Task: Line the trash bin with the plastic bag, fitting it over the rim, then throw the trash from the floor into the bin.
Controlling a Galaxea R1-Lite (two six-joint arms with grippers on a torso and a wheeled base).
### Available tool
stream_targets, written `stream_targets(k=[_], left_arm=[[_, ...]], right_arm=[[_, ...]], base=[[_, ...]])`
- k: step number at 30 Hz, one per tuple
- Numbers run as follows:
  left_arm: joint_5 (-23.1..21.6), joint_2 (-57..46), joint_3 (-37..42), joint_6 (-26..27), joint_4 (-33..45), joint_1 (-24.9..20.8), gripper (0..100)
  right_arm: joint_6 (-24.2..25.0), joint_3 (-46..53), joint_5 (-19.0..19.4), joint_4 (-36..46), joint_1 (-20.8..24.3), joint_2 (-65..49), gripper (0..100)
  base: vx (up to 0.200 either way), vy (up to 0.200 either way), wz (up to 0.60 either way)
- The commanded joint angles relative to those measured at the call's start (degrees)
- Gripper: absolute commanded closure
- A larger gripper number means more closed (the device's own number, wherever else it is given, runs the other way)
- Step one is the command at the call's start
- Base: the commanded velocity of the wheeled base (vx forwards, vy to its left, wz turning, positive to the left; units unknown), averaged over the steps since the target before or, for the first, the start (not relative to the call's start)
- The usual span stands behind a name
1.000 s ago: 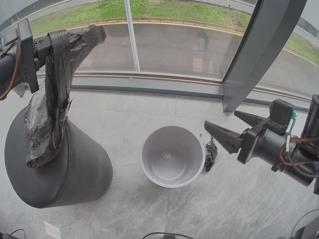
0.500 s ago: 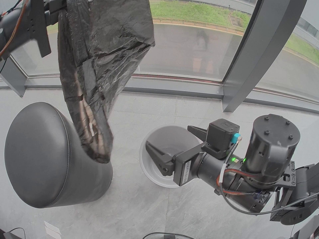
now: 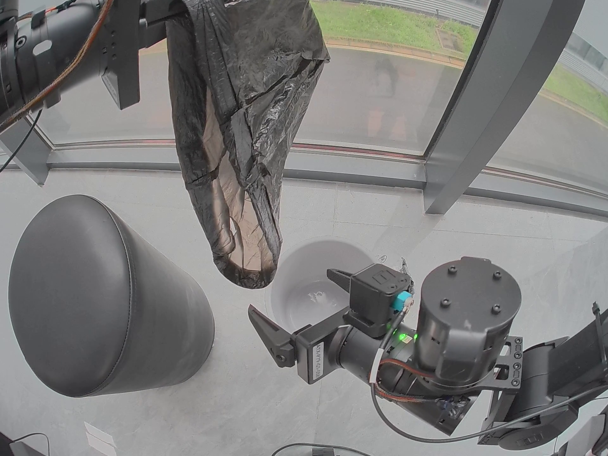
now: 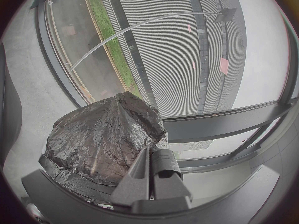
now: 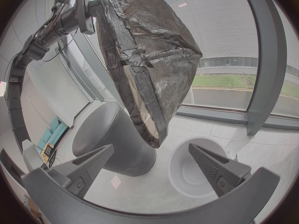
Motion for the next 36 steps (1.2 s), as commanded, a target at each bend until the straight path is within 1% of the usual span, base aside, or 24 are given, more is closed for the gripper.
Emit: stream_targets(k=[1, 4, 8, 11, 13, 15, 19, 21, 22, 25, 28, 32, 36], left_arm=[[-0.26, -0.28, 1.28, 0.14, -0.13, -0.49, 100], [-0.61, -0.63, 1.89, 0.22, -0.22, -0.66, 100], [-0.7, -1.24, 1.98, 0.14, -0.22, -1.19, 100], [-0.7, -2.39, 2.33, 0.05, -0.13, -3.21, 100], [-0.61, -2.65, 3.21, 0.14, -0.39, -3.74, 100], [-0.7, -3.53, 4.09, 0.05, -0.66, -4.53, 100], [-0.7, -5.29, 5.41, 0.05, -0.66, -6.81, 100], [-0.7, -5.29, 5.41, 0.14, -0.66, -6.81, 100], [-0.7, -5.55, 5.49, 0.14, -0.48, -6.9, 100], [-0.78, -5.64, 5.93, 0.14, -0.39, -6.99, 100], [-0.78, -5.73, 6.02, 0.14, -0.39, -6.99, 100], [-1.14, -6.78, 6.46, 0.14, -0.39, -6.99, 100], [-2.1, -7.92, 7.08, 0.05, -0.39, -6.9, 100]], right_arm=[[-0.45, -1.08, 0.04, -1.43, -1.57, 3.75, 0], [-0.45, -2.4, 0.3, -1.51, -3.06, 5.33, 0], [-0.45, -4.16, 0.74, -1.51, -3.85, 7.09, 0], [-0.45, -6.09, 0.47, -1.6, -3.68, 8.84, 0], [-0.63, -6.88, 0.39, -1.6, -3.24, 9.37, 0], [-2.12, -8.99, 0.12, -1.6, -3.24, 10.86, 0], [-2.74, -11.98, 0.04, -1.51, -3.68, 12.36, 0], [-2.74, -12.16, 0.04, -1.51, -3.68, 12.45, 0], [-3.97, -14.09, -0.05, -1.51, -3.94, 13.15, 0], [-5.9, -15.41, -0.05, -1.78, -5.08, 14.91, 0], [-6.69, -16.99, -0.23, -1.78, -5.7, 16.84, 0], [-7.39, -20.42, -2.43, -1.86, -6.84, 19.3, 0], [-7.66, -20.07, -2.95, -2.22, -6.75, 19.3, 0]], base=[[0.0, 0.0, 0.0], [0.0, 0.0, 0.0], [0.0, 0.0, 0.0], [0.0, 0.0, 0.0], [0.0, 0.0, 0.0], [0.0, 0.0, 0.0], [0.0, 0.0, 0.0], [0.0, 0.0, 0.0], [0.0, 0.0, 0.0], [0.0, 0.0, 0.0], [0.0, 0.0, 0.0], [0.0, 0.0, 0.0], [0.0, 0.0, 0.0]])
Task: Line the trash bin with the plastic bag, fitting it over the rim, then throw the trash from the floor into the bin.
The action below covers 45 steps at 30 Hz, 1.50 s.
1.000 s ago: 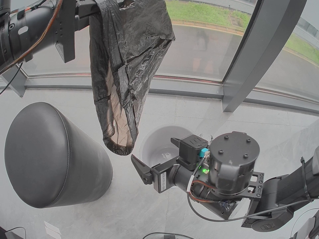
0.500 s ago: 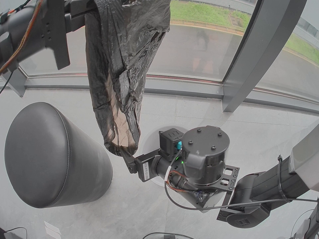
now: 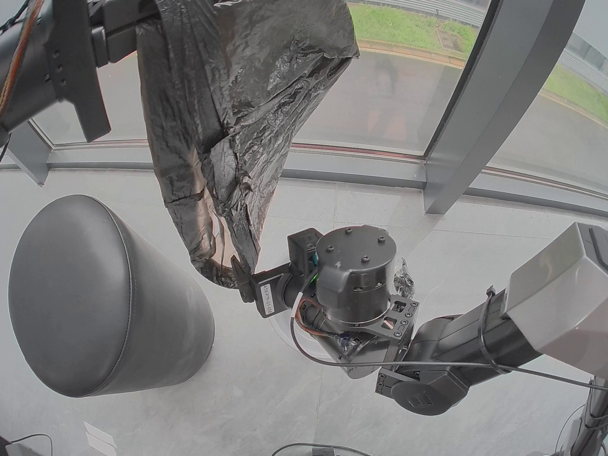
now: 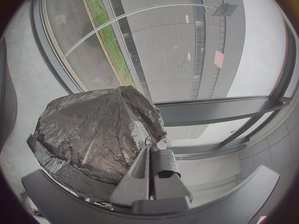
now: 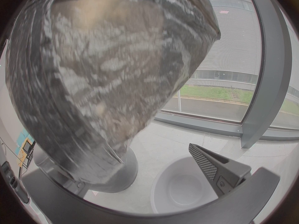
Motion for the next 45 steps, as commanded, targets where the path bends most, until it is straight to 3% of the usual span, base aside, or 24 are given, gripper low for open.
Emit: stream_targets(k=[1, 18, 19, 26, 31, 35, 39, 45], left_arm=[[-0.24, -1.5, 0.58, -0.06, -0.04, 0.07, 100], [-0.24, -1.94, 1.72, -0.06, -0.39, 0.34, 100], [-0.24, -1.94, 1.72, -0.06, -0.39, 0.34, 100], [-0.24, -2.03, 2.34, -0.06, -0.13, 0.42, 100], [-0.15, -2.03, 5.42, 0.2, -0.48, 2.27, 100], [-0.15, -2.11, 9.63, 2.84, -0.83, 5.52, 100], [-0.15, -2.2, 14.29, 7.06, -2.5, 7.19, 100], [0.64, -1.67, 18.86, 14.09, -2.67, 8.51, 100]], right_arm=[[-0.19, -0.37, -0.19, -0.19, -0.11, 1.47, 0], [-3.26, 0.69, -0.27, -4.76, 0.42, 1.55, 0], [-3.26, 0.77, -0.27, -4.68, 0.42, 1.55, 100], [-3.35, 4.2, -0.19, -4.5, 0.33, 0.41, 100], [-4.05, 9.56, 2.19, -0.81, -2.83, -5.3, 100], [-5.2, 13.52, 11.06, 13.78, -6.87, -15.85, 100], [-4.23, 11.41, 19.94, 32.85, -11.09, -26.04, 100], [-1.33, 9.3, 21.96, 41.73, -15.14, -30.96, 100]], base=[[0.0, 0.0, 0.0], [0.0, 0.0, 0.0], [0.0, 0.0, 0.0], [0.0, 0.0, 0.0], [0.0, 0.0, 0.0], [0.0, 0.0, 0.0], [0.0, 0.0, 0.0], [0.0, 0.0, 0.0]])
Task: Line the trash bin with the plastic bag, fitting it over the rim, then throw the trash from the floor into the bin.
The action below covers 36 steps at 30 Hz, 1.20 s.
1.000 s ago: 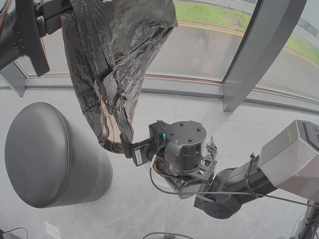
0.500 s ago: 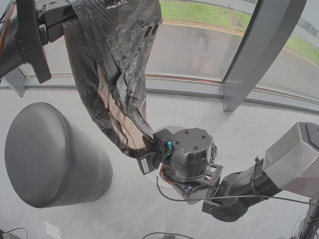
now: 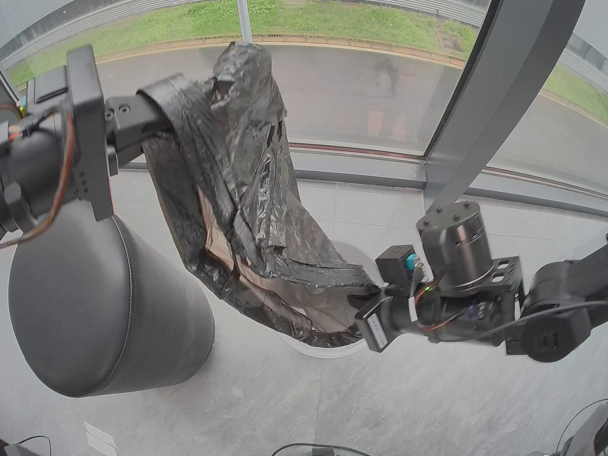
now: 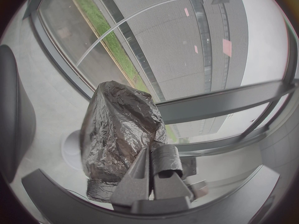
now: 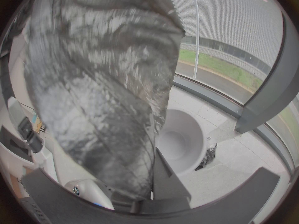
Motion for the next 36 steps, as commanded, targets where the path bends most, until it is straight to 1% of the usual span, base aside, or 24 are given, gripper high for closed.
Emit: stream_targets(k=[1, 3, 6, 8, 9, 10, 12, 13, 14, 16, 18, 19, 20, 21, 22, 25, 26, 27, 30, 33, 36], left_arm=[[1.76, 0.55, 8.01, 7.84, -0.79, 3.58, 100], [5.28, 0.99, 9.85, 10.92, -0.7, 3.85, 100], [12.84, 1.25, 12.58, 16.63, -0.87, 3.58, 100], [16.7, 1.16, 14.16, 19.88, -0.96, 3.32, 100], [16.88, 1.08, 14.25, 20.14, -0.96, 3.23, 100], [18.02, 0.55, 15.39, 22.08, -0.96, 2.79, 100], [18.02, 0.11, 16.09, 22.78, -0.96, 2.7, 100], [17.93, -0.59, 16.71, 23.22, -0.96, 2.7, 100], [17.93, -0.77, 17.06, 23.48, -0.96, 2.7, 100], [17.93, -1.03, 18.46, 24.19, -0.96, 2.62, 100], [17.85, -1.21, 19.69, 24.71, -0.96, 2.53, 100], [17.67, -1.47, 20.31, 24.71, -0.96, 2.26, 100], [17.67, -1.56, 20.66, 24.71, -0.96, 1.91, 100], [17.67, -1.82, 21.72, 24.71, -0.96, 1.03, 100], [17.67, -1.82, 22.42, 24.98, -0.96, 0.59, 100], [17.76, -1.82, 24.79, 25.77, -0.96, -0.28, 100], [17.76, -1.82, 24.79, 25.77, -0.96, -0.28, 100], [17.67, -1.74, 26.29, 26.03, -1.05, -0.99, 100], [17.58, -1.65, 27.87, 25.86, -1.05, -1.95, 100], [17.58, -1.21, 28.75, 25.5, -1.14, -2.66, 100], [17.49, 0.29, 29.63, 25.24, -3.6, -2.66, 100]], right_arm=[[2.2, -1.23, 4.42, 8.67, -6.46, -13.22, 100], [2.55, -0.8, 3.28, 10.96, -6.72, -13.83, 100], [3.96, 0.44, 0.02, 12.63, -6.72, -15.5, 100], [4.75, 0.79, -0.86, 13.77, -6.63, -17.0, 100], [4.75, 0.79, -0.94, 14.03, -6.72, -17.08, 100], [4.57, 0.08, -0.94, 17.99, -6.81, -18.67, 100], [4.31, -1.85, -0.24, 22.64, -7.78, -20.16, 100], [4.05, -5.28, 0.73, 28.53, -9.1, -21.04, 100], [3.52, -6.95, 1.69, 31.61, -9.71, -21.21, 100], [0.27, -13.28, 5.65, 42.24, -11.91, -21.57, 100], [-2.72, -19.08, 8.37, 51.82, -13.67, -21.3, 100], [-3.42, -22.24, 9.25, 56.57, -14.02, -21.04, 100], [-3.51, -23.47, 9.52, 58.24, -14.02, -20.95, 100], [-3.69, -27.16, 10.31, 62.9, -14.11, -20.34, 100], [-3.69, -29.27, 10.75, 65.45, -14.11, -19.81, 100], [-3.69, -33.14, 11.89, 69.93, -14.11, -18.84, 100], [-3.69, -33.14, 11.89, 69.93, -14.11, -18.84, 100], [-3.78, -33.49, 13.38, 71.51, -14.11, -18.05, 100], [-3.78, -31.56, 15.23, 71.78, -13.84, -17.26, 100], [-3.78, -29.8, 15.32, 71.16, -13.75, -16.56, 100], [-3.78, -29.54, 15.4, 70.98, -13.75, -14.53, 100]], base=[[0.0, 0.0, 0.0], [0.0, 0.0, 0.0], [0.0, 0.0, 0.0], [0.0, 0.0, 0.0], [0.0, 0.0, 0.0], [0.0, 0.0, 0.0], [0.0, 0.0, 0.0], [0.0, 0.0, 0.0], [0.0, 0.0, 0.0], [0.0, 0.0, 0.0], [0.0, 0.0, 0.0], [0.0, 0.0, 0.0], [0.0, 0.0, 0.0], [0.0, 0.0, 0.0], [0.0, 0.0, 0.0], [0.0, 0.0, 0.0], [0.0, 0.0, 0.0], [0.0, 0.0, 0.0], [0.0, 0.0, 0.0], [0.0, 0.0, 0.0], [0.0, 0.0, 0.0]])
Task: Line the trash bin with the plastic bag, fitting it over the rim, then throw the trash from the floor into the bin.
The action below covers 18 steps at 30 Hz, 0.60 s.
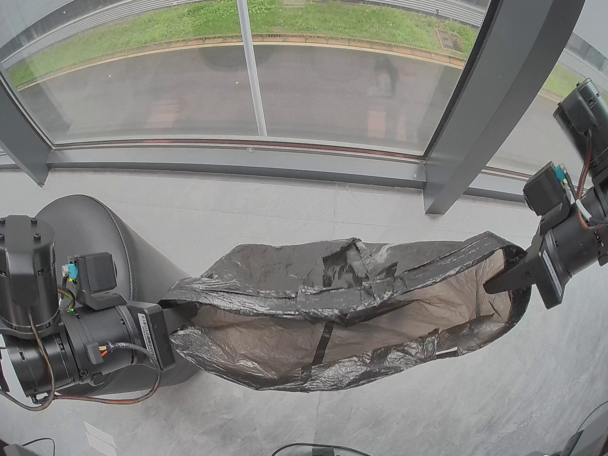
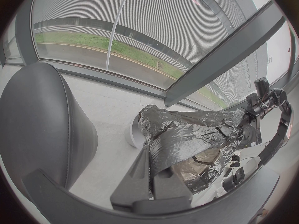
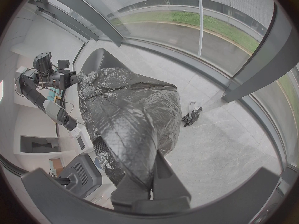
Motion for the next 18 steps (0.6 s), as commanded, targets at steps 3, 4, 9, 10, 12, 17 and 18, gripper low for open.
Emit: stream_targets(k=[3, 4, 9, 10, 12, 17, 18], left_arm=[[-0.16, 3.3, 3.45, -0.3, -6.06, -1.16, 100], [-0.25, 3.65, 3.54, -0.39, -6.58, -1.16, 100], [-5.17, 9.19, 3.45, -2.5, -13.88, 0.34, 100], [-5.43, 9.54, 3.36, -2.76, -14.32, 0.6, 100], [-7.1, 12.62, 2.93, -4.08, -17.75, 2.18, 100], [-7.37, 17.54, 2.75, -4.26, -21.26, 3.85, 100], [-7.37, 18.15, 2.75, -4.26, -21.7, 4.12, 100]], right_arm=[[-0.13, 1.48, 0.76, -0.61, -0.19, 5.06, 100], [-0.13, 1.48, 0.76, -0.78, -0.19, 5.5, 100], [-0.04, 4.29, 1.03, -7.64, -0.8, 9.19, 100], [-0.13, 4.55, 1.11, -8.17, -0.89, 9.36, 100], [0.05, 5.34, 2.43, -11.95, -1.5, 11.21, 100], [-0.13, 5.52, 5.25, -15.11, -2.82, 14.46, 100], [-0.13, 5.61, 5.42, -16.17, -3.0, 14.99, 100]], base=[[0.0, 0.0, 0.0], [0.0, 0.0, 0.0], [0.0, 0.0, 0.0], [0.0, 0.0, 0.0], [0.0, 0.0, 0.0], [0.0, 0.0, 0.0], [0.0, 0.0, 0.0]])
